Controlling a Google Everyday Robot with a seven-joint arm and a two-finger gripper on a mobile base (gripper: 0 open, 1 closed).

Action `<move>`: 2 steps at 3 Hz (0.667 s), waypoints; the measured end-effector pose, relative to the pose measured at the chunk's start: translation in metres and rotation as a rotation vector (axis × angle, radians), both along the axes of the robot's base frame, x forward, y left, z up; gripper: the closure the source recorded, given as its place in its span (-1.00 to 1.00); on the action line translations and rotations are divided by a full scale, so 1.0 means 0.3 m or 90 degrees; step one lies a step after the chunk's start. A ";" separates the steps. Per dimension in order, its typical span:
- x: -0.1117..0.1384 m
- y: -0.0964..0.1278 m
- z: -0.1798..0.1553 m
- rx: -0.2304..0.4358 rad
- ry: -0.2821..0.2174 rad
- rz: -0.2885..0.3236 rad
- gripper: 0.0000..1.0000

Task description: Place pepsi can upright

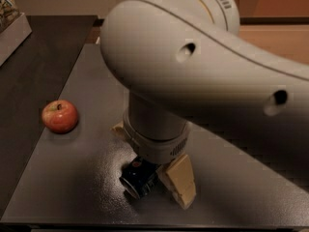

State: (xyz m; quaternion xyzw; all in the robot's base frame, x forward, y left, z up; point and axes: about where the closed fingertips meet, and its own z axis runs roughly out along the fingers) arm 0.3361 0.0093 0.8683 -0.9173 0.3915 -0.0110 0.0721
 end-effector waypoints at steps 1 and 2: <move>-0.019 0.013 -0.056 -0.015 0.004 0.022 -1.00; -0.022 0.010 -0.096 -0.029 0.004 0.024 -0.63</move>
Offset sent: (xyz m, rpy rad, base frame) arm -0.0068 -0.0032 -0.0505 -0.0785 0.0276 0.0352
